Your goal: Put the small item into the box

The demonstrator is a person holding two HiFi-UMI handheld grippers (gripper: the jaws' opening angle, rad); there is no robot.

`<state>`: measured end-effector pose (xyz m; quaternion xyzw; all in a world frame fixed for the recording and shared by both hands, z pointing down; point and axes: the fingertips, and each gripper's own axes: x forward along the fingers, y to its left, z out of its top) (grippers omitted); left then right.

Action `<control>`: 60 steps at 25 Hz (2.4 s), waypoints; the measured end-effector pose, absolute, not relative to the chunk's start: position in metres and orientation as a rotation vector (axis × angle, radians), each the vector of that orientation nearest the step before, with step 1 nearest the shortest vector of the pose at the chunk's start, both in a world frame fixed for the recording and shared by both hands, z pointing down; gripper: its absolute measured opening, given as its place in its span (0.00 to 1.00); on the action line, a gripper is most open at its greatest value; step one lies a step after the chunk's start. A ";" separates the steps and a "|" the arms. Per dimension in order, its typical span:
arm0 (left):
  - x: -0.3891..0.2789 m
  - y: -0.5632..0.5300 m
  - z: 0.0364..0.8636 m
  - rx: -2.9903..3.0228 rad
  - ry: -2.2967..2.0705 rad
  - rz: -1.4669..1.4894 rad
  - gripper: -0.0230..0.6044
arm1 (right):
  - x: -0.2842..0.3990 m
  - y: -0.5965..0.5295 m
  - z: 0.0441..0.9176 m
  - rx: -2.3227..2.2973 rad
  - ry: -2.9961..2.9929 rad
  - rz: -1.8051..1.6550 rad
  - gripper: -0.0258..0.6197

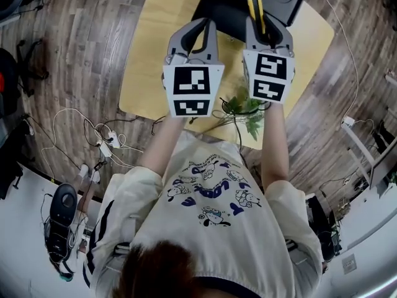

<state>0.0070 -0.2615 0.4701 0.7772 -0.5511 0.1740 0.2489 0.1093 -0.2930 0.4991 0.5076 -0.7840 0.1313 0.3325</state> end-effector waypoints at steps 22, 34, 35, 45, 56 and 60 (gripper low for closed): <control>0.000 -0.265 0.497 2.054 -1.506 0.491 0.07 | 0.105 -0.282 0.586 0.776 -1.851 0.294 0.24; -0.006 -0.263 0.499 2.033 -1.503 0.487 0.07 | 0.107 -0.284 0.604 0.692 -1.754 0.389 0.24; -0.006 -0.263 0.499 2.030 -1.501 0.486 0.07 | 0.108 -0.284 0.606 0.702 -1.751 0.407 0.24; -0.012 -0.258 0.498 2.019 -1.504 0.468 0.07 | 0.112 -0.285 0.604 0.755 -1.764 0.483 0.25; -0.009 -0.261 0.469 2.076 -1.512 0.420 0.07 | 0.101 -0.296 0.535 1.060 -1.963 0.537 0.25; -0.005 -0.256 0.442 2.131 -1.520 0.394 0.07 | 0.100 -0.282 0.493 1.209 -2.029 0.579 0.23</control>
